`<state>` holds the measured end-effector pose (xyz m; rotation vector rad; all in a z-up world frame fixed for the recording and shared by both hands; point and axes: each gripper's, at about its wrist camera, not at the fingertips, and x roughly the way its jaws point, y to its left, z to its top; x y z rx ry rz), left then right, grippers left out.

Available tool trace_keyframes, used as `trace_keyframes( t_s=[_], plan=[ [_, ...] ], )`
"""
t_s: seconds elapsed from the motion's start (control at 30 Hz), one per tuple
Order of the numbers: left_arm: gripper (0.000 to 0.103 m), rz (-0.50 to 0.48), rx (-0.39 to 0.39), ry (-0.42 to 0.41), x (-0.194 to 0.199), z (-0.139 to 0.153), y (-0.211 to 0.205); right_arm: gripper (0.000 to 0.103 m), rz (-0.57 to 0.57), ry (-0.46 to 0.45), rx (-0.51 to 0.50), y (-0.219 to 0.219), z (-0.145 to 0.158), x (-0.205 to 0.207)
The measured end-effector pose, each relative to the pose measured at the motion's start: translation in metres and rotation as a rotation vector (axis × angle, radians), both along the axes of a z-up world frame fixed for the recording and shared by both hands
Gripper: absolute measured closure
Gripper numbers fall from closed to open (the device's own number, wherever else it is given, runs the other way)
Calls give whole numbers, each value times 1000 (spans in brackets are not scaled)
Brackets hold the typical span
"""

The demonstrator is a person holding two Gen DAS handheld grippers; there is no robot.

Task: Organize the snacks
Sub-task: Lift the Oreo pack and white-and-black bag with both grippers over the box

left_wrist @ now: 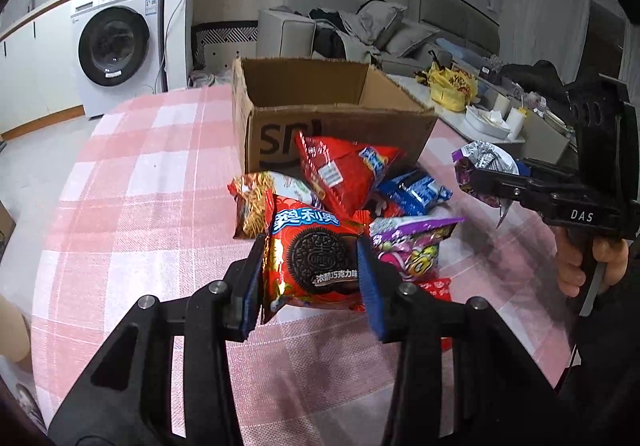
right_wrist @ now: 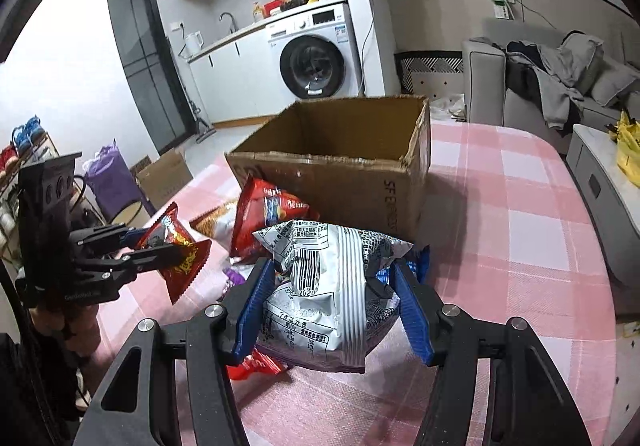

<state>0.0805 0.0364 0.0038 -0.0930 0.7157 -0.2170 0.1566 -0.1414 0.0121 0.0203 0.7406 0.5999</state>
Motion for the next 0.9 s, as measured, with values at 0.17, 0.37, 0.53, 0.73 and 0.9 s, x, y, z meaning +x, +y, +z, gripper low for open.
trace_keyframes(
  t_s=[0.17, 0.37, 0.53, 0.73, 0.9],
  plan=[
    [64, 7, 0, -28, -5, 12, -2, 42, -23, -12, 18, -2, 10, -3],
    [64, 26, -4, -67, -5, 26, 1, 42, -37, -21, 64, -3, 18, -4],
    [64, 53, -25, -85, 3, 37, 9, 42, -44, -28, 99, -2, 28, 2],
    [64, 71, -37, -120, 17, 55, 13, 42, -64, -37, 126, -2, 43, 15],
    [64, 77, -34, -140, 30, 67, 8, 42, -81, -33, 147, -1, 51, 28]
  ],
)
